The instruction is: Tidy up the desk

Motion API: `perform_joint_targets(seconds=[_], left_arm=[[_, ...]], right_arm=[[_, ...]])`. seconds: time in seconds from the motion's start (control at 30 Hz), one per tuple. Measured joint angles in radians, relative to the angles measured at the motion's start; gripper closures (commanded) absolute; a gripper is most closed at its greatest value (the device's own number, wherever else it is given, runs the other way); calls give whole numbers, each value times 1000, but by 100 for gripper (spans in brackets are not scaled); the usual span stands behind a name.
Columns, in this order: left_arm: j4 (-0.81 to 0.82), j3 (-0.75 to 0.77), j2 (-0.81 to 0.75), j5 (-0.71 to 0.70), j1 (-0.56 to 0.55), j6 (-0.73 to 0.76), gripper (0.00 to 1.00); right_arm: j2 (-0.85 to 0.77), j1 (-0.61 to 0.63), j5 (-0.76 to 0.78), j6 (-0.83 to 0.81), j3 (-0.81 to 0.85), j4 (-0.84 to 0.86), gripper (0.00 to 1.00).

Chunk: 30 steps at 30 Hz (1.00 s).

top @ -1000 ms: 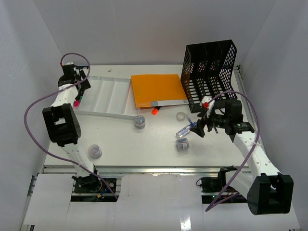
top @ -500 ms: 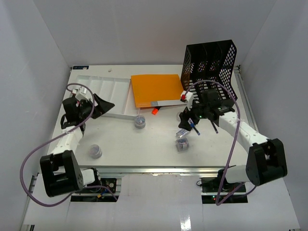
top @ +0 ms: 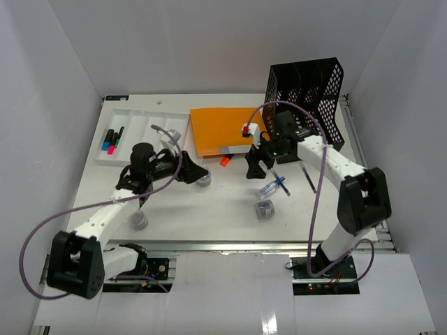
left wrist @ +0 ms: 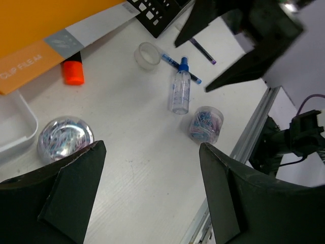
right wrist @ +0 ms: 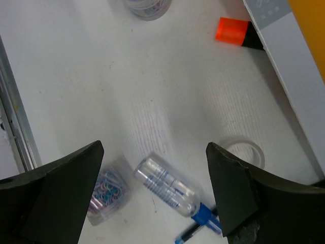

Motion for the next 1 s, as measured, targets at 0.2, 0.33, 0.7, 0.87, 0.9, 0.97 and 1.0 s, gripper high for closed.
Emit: perform_joint_targets(seconds=[0.2,0.33,0.7,0.87,0.9,0.97,1.0], left_arm=[[-67,282,294,-191,-210,118,30],[-112,465,498,-334,-301,177,32],[-309,653,762,-783,-467,269,28],[-327,672,809,-904,-482,264,23],[-329,679,822,-923,-482,263,23],[-337,693,850,-956,-481,262,22],[-339,701,861,-973,-480,262,21]], right_arm=[[-351,-147,-121,-93,-240,19,9],[-517,-296,-212,-104,-437,69,8],[-600,-471,-326,-96,-504,111,8],[-599,-471,-333,-90,-504,111,8],[-599,-471,-333,-90,-504,111,8],[-599,-471,-335,-87,-504,111,8],[-599,-472,-335,-86,-504,111,8]])
